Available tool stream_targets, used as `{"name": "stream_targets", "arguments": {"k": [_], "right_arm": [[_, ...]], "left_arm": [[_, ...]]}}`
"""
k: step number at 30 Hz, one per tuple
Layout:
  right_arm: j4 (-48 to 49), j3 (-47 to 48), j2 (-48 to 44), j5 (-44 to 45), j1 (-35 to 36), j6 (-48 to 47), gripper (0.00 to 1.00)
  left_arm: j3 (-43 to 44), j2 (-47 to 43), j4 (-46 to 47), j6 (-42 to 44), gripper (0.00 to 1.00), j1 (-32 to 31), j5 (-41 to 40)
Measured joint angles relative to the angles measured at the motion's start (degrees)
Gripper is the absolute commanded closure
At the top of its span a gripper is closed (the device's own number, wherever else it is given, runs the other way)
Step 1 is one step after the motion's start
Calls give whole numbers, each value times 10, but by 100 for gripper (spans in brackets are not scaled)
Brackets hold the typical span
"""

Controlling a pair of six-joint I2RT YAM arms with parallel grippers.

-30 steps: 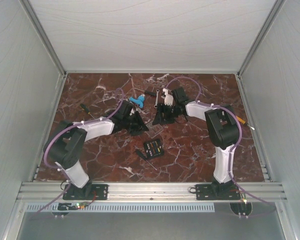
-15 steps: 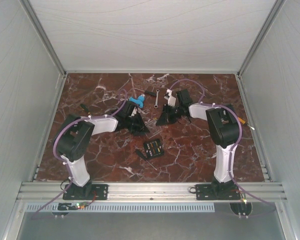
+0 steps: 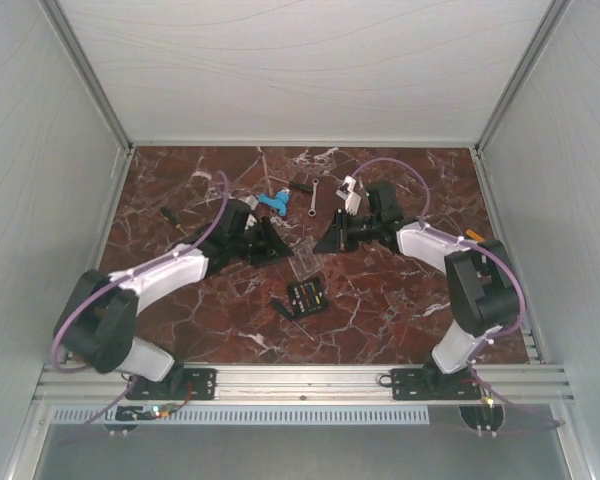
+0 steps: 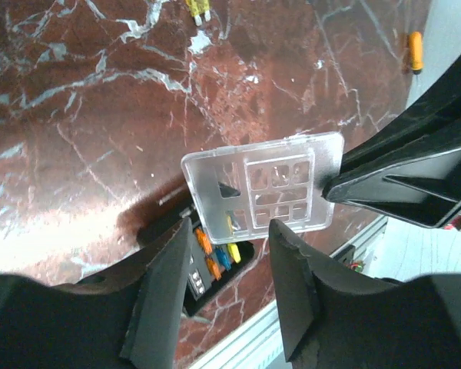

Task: Snap on the fuse box
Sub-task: Pick up the fuse box cover from the center of the board, then close the fuse box cover on the fuse box base.

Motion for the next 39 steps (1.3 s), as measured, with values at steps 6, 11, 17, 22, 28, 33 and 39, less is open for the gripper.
{"name": "stream_targets", "arguments": {"k": [6,11,17,22,28,33,39], "right_arm": [[24,-89,-81,-7,3,40,100],[51,-155,-125,-5,20,75,100],[123,-216,-146,-7,50,136,100],[189,-250,-141,-3,55,176,100],[240,-267,-105,3,54,201,100],[248,-276,-98,4,42,200,98],[238,-278,-93,10,38,189,92]], "left_arm": [[-62,-116,-10,-7,46,-4,-17],[-116,-177,-33,-21,42,-26,-26],[-161,-201,-40,-50,41,-73,-41],[-175,-191,-38,-73,41,-101,-52],[-175,-161,-23,-85,42,-118,-65],[-175,-134,-19,-89,45,-125,-72],[-173,-111,-13,-90,50,-129,-73]]}}
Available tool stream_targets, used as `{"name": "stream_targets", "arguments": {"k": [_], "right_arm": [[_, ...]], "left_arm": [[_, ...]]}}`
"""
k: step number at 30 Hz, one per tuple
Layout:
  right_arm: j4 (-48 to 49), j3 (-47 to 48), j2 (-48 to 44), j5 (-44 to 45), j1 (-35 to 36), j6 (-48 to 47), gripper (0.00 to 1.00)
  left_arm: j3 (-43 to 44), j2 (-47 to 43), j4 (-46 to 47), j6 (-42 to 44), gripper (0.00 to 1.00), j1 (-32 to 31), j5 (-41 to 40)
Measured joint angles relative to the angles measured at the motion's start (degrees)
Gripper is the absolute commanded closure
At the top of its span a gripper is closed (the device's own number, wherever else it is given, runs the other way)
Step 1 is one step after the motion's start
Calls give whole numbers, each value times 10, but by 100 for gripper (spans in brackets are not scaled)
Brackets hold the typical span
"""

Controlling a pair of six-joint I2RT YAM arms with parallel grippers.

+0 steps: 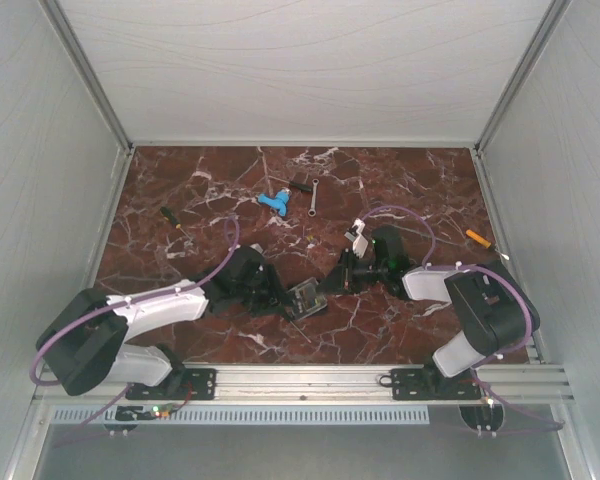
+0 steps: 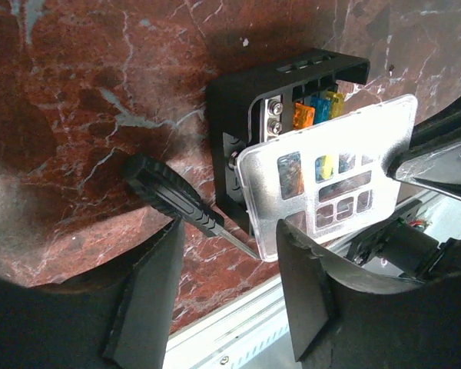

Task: Snap on the fuse box
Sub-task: Close the fuse box cover on the fuse box base.

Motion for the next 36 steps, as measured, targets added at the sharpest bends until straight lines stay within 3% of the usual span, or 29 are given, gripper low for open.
{"name": "stream_targets", "arguments": {"k": [7,12,19,26,36], "right_arm": [[-24,0,0,19,2,-19,90],[-31,0,0,23,6,-21,90],[-33,1,0,24,10,-21,90],[-37,1,0,26,11,-21,90],[-41,3,0,26,12,-24,90]], "left_arm": [[23,19,4,2,62,0,0],[52,37,13,4,63,0,0],[64,53,14,4,64,0,1],[69,35,-16,1,55,-3,-14],[67,38,-17,-5,58,-3,-10]]}}
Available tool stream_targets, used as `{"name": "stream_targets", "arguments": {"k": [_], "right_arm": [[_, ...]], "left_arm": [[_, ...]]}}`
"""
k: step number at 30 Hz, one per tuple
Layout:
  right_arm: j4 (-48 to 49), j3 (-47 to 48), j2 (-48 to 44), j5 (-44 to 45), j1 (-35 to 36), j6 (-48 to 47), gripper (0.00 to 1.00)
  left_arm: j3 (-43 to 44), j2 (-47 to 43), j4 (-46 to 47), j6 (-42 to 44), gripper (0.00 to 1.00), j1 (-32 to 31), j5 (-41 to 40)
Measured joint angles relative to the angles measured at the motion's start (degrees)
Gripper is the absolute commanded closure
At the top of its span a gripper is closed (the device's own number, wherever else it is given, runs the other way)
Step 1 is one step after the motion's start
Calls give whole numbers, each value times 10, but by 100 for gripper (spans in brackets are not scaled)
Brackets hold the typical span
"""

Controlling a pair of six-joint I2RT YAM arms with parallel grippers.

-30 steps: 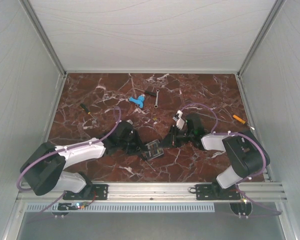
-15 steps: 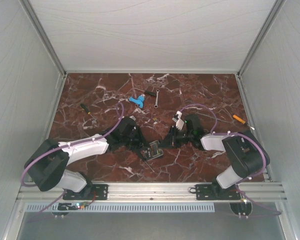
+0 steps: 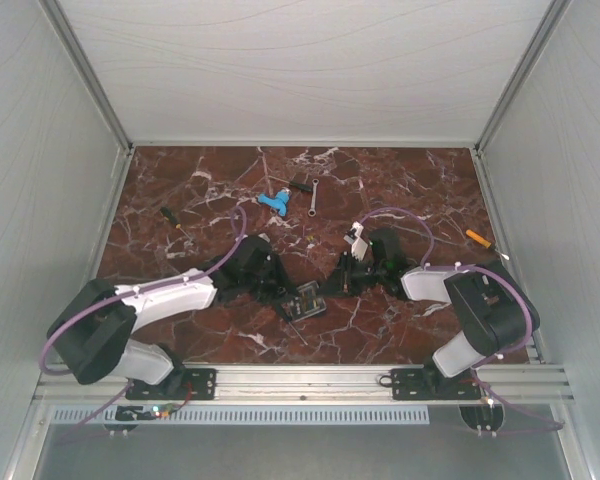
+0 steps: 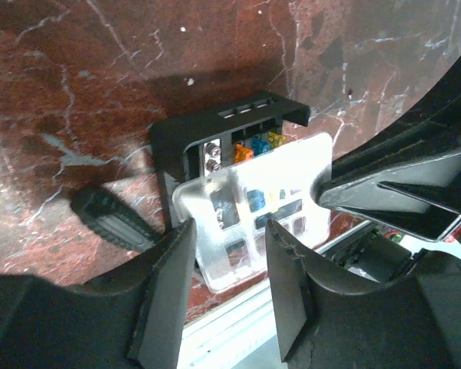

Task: Snap on the fuse box
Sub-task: Close the fuse box cover on the fuse box base.

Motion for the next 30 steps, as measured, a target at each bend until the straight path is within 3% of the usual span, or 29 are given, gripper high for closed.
{"name": "stream_targets", "arguments": {"k": [10,16,23,30], "right_arm": [[-4,2,-2,2,1,-1,90],[-8,2,-5,6,2,-2,90],[-20,2,-7,4,3,-8,73],[-36,15,-6,-10,13,-22,70]], "left_arm": [[0,19,21,-7,58,0,25],[0,4,0,-8,47,-1,14],[0,-24,-25,-8,49,-1,-6],[0,21,-10,-8,55,-1,11]]}}
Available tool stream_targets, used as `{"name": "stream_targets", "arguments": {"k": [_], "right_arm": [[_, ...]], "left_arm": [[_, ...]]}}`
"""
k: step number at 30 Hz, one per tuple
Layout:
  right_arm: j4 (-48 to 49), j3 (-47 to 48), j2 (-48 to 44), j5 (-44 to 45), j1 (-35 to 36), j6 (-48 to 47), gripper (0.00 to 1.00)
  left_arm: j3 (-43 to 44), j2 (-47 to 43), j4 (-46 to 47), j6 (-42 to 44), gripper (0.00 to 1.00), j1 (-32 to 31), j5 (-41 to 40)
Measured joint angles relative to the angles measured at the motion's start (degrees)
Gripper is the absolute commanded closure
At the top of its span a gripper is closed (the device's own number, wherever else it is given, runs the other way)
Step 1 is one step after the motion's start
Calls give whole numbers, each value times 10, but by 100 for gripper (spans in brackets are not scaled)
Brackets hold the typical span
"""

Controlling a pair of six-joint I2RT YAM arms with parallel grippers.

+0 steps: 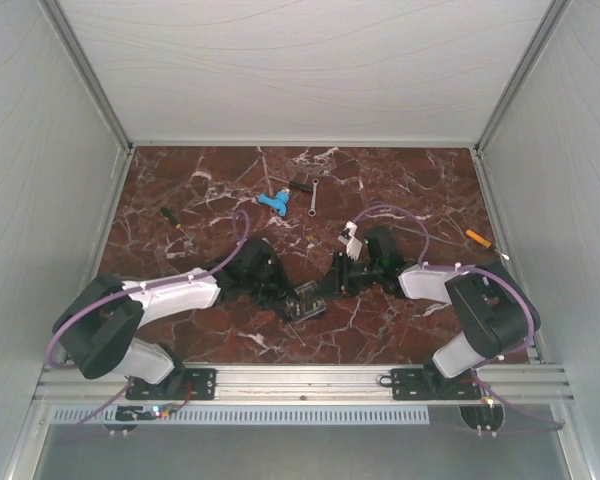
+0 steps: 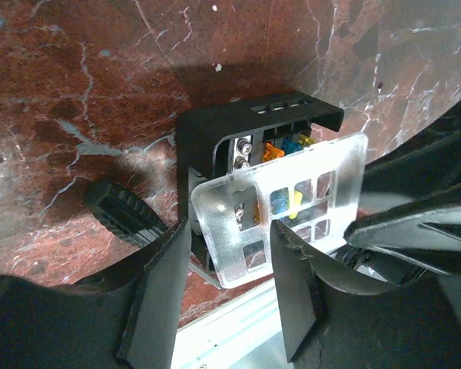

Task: Snap on the fuse box
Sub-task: Close the fuse box cover on the fuse box base.

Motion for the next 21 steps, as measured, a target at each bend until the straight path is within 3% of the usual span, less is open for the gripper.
{"name": "stream_targets", "arguments": {"k": [13,21], "right_arm": [[-9,17,8,-10,15,0,86],[-10,5,-42,11,16,39,88]], "left_arm": [[2,10,11,6,57,-2,17],[30,2,-2,18,56,-2,14]]}}
